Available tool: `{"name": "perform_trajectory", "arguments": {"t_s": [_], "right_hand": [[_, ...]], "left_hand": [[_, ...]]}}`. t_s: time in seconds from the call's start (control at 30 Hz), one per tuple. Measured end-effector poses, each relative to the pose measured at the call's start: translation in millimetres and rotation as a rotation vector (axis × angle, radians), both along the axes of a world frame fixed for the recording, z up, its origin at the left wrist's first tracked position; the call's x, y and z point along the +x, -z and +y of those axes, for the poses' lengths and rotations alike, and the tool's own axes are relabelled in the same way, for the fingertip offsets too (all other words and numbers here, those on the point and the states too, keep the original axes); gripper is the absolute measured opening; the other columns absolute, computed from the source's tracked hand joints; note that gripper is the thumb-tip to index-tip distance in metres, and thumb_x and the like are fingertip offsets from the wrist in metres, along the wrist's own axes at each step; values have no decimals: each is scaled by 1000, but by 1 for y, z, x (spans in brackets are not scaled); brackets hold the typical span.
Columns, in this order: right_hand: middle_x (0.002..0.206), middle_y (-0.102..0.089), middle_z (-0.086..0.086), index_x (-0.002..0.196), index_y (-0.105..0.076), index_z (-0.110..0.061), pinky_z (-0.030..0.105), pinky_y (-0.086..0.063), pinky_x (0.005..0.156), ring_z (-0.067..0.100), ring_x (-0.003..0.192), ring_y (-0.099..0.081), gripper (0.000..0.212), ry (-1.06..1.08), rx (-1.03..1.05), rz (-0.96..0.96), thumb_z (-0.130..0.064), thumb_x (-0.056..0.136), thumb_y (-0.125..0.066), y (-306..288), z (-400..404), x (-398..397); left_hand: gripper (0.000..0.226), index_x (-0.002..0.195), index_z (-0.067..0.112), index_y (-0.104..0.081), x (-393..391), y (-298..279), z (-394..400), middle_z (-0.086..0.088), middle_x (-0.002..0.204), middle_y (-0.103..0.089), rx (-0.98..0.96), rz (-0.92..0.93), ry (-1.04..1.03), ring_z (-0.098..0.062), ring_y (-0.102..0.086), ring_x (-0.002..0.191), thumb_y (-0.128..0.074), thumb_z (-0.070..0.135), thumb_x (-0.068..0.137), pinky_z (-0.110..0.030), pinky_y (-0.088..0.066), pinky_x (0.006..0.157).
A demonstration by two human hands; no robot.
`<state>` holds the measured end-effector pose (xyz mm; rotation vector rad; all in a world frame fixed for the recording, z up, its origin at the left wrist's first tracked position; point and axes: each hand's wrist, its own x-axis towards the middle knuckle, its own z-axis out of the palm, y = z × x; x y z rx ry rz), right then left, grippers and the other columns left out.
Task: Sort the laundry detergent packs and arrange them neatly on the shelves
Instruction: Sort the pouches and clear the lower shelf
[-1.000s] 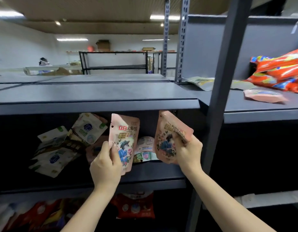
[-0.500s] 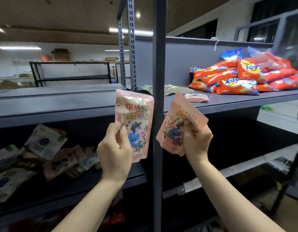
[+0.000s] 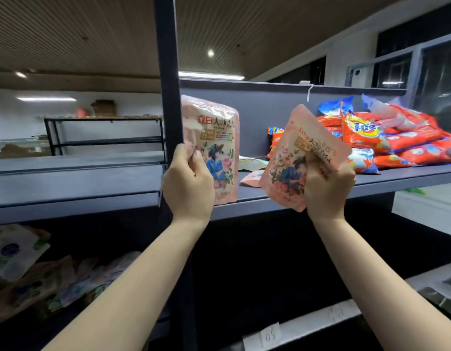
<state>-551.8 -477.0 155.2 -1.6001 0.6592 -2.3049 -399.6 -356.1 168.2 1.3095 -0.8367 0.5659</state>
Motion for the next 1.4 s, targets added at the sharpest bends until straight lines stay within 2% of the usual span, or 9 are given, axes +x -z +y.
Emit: {"name": "perform_trajectory", "arguments": {"t_s": [0.13, 0.33, 0.47, 0.67, 0.73, 0.9, 1.07, 1.17, 1.4], "right_hand": [[94, -64, -3, 101, -68, 3, 3, -45, 70, -2, 81, -59, 21, -119, 43, -48, -12, 87, -64, -10, -56, -4], [92, -71, 4, 95, -68, -9, 40, -56, 81, 19, 87, -68, 12, -409, 244, -62, -14, 84, -66, -19, -119, 10], [90, -71, 2, 91, -67, -13, 38, -57, 78, 19, 87, -69, 8, -588, 300, -45, -8, 86, -63, -27, -138, 31], [93, -70, 3, 95, -64, -13, 39, -58, 78, 21, 91, -69, 22, -835, 425, 85, 2, 86, -52, -41, -143, 73], [105, -66, 7, 112, -56, -8, 42, -53, 86, 26, 103, -64, 30, -735, 470, 341, -1, 83, -56, -41, -147, 83], [146, -28, 10, 150, 1, -11, 41, -37, 98, 32, 128, -33, 108, -109, 379, 862, -19, 73, -74, -27, -153, 77], [116, -63, 6, 110, -65, -24, 34, -45, 85, 28, 109, -55, 24, -151, 342, 1141, -24, 89, -54, -20, -154, 65], [111, -68, 2, 105, -69, -25, 38, -47, 91, 25, 105, -57, 25, -242, 378, 1136, -23, 92, -47, -16, -146, 59], [110, -67, -2, 105, -68, -22, 37, -46, 93, 18, 105, -57, 23, -280, 332, 991, -24, 89, -52, -15, -129, 47]], "left_hand": [[17, 85, 14, -52, 6, 2, -56, -3, 87, -65, 113, 141, -108, -27, -57, 80, -43, 23, 96, -31, -40, 63], [19, 108, 8, -50, 20, 5, -119, -16, 110, -60, 328, 326, -194, -34, -49, 88, -37, 15, 95, -33, -30, 64], [49, 141, 9, -32, 30, 7, -137, -14, 144, -38, 447, 288, -213, -36, -42, 125, -44, 24, 95, -43, -33, 96], [42, 131, 19, -47, 38, 13, -140, -4, 136, -48, 578, 276, -233, -27, -38, 127, -47, 23, 89, -42, -28, 103], [42, 129, 19, -48, 39, 13, -141, -2, 134, -51, 642, 281, -218, -27, -40, 125, -46, 23, 87, -41, -30, 102], [28, 114, 24, -53, 36, 14, -141, 0, 124, -58, 682, 210, -279, -25, -43, 119, -44, 25, 88, -37, -27, 95], [21, 92, 24, -62, 30, 11, -140, -7, 108, -65, 749, 162, -281, -29, -52, 103, -42, 24, 88, -34, -27, 82], [20, 83, 20, -61, 26, 11, -137, -11, 102, -65, 765, 143, -264, -30, -46, 88, -42, 23, 88, -34, -34, 79], [21, 94, 19, -62, 19, 9, -122, -6, 106, -65, 773, 38, -275, -31, -53, 103, -42, 24, 90, -34, -34, 81]]}}
